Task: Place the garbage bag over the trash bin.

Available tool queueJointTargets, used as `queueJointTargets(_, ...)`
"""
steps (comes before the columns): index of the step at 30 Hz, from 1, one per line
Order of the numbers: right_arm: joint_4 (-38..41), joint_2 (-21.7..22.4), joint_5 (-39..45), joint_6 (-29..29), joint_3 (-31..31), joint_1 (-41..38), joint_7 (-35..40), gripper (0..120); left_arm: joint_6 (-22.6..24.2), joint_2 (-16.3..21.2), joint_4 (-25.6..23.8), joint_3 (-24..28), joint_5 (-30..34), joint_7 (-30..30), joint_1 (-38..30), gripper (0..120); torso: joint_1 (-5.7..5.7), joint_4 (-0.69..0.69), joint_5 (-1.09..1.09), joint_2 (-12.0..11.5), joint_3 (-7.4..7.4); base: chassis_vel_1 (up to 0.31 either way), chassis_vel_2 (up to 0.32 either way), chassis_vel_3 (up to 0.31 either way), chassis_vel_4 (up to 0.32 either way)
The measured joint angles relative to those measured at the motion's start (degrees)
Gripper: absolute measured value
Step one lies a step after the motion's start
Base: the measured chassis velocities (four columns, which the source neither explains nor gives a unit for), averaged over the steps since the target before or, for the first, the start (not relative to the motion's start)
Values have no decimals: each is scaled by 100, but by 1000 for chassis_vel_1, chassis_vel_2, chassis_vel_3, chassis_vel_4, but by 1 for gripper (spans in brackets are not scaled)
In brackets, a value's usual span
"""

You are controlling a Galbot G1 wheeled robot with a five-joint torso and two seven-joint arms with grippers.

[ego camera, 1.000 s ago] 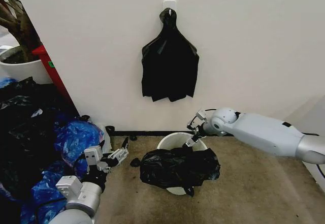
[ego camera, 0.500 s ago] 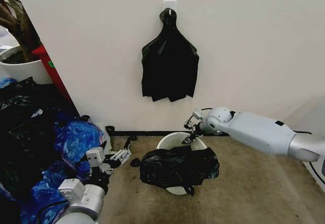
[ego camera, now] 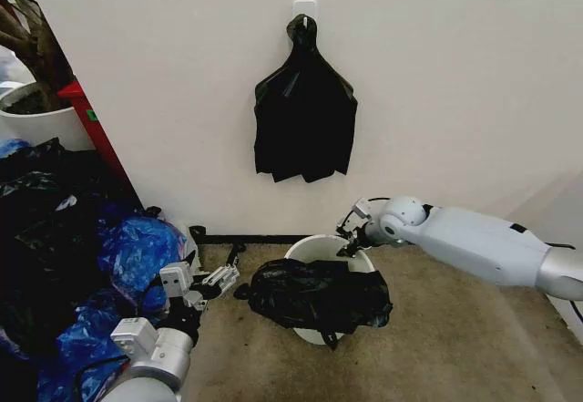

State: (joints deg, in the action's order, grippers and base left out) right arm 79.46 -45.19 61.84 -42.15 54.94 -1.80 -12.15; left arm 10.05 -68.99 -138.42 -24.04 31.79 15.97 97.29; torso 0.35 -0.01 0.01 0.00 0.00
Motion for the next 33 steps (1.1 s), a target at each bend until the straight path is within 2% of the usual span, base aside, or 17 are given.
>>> queueJointTargets(1,0,0,0,0,0,0,0,0,0,0,0,0,0,0,0,100,0,0,0,0,0,0,0,0,0)
queueJointTargets(5,556,451,454,-1,-368,202,554,0,-4,50,-4,54,4,3,-33,100,0,-2,1,0,0,0,0,0,0)
queueJointTargets(10,1267,943,1650,0,-1156,792,1678,0,-18,69,2,120,5,32,-86,100,0,0,1,0,0,0,0,0,0)
queueJointTargets(13,1858,1269,2648,1,-2161,1579,2973,0,-42,31,54,179,5,84,-160,100,-1,0,1,0,0,0,0,0,0)
queueJointTargets(15,2325,1431,3383,16,-3142,2434,3999,0,-62,15,131,215,33,127,-238,100,-1,-2,-5,1,-1,0,0,0,0)
queueJointTargets(16,2325,1431,3383,16,-3142,2434,3999,0,-62,15,131,215,33,127,-238,100,-1,-2,-5,1,-1,0,0,0,0)
queueJointTargets(18,2728,1499,3910,20,-4001,3225,4679,0,-74,19,202,224,76,164,-324,100,-1,-2,5,0,-1,0,0,0,0)
queueJointTargets(21,3254,1558,4405,40,-5158,4238,5577,0,-75,92,255,205,169,218,-435,100,-1,-1,-1,1,-1,0,0,0,0)
queueJointTargets(22,3254,1558,4405,40,-5158,4238,5577,0,-75,92,255,205,169,218,-435,100,-1,-1,-1,1,-1,0,0,0,0)
queueJointTargets(25,3646,1452,4869,315,-5868,4926,6552,0,-67,160,271,122,251,250,-501,100,-1,-3,-2,0,-1,0,0,0,0)
queueJointTargets(27,3888,1199,5252,759,-6299,5287,7290,0,-62,216,272,52,286,266,-504,100,-1,-1,3,1,-1,0,0,0,0)
queueJointTargets(30,4056,1015,5519,1097,-6590,5526,7728,0,-59,275,267,-11,315,271,-467,100,-1,2,-5,0,-1,0,0,0,0)
queueJointTargets(33,4269,738,5636,1632,-6875,5889,8273,0,-59,343,237,-65,329,271,-414,100,-1,1,0,0,-1,0,0,0,0)
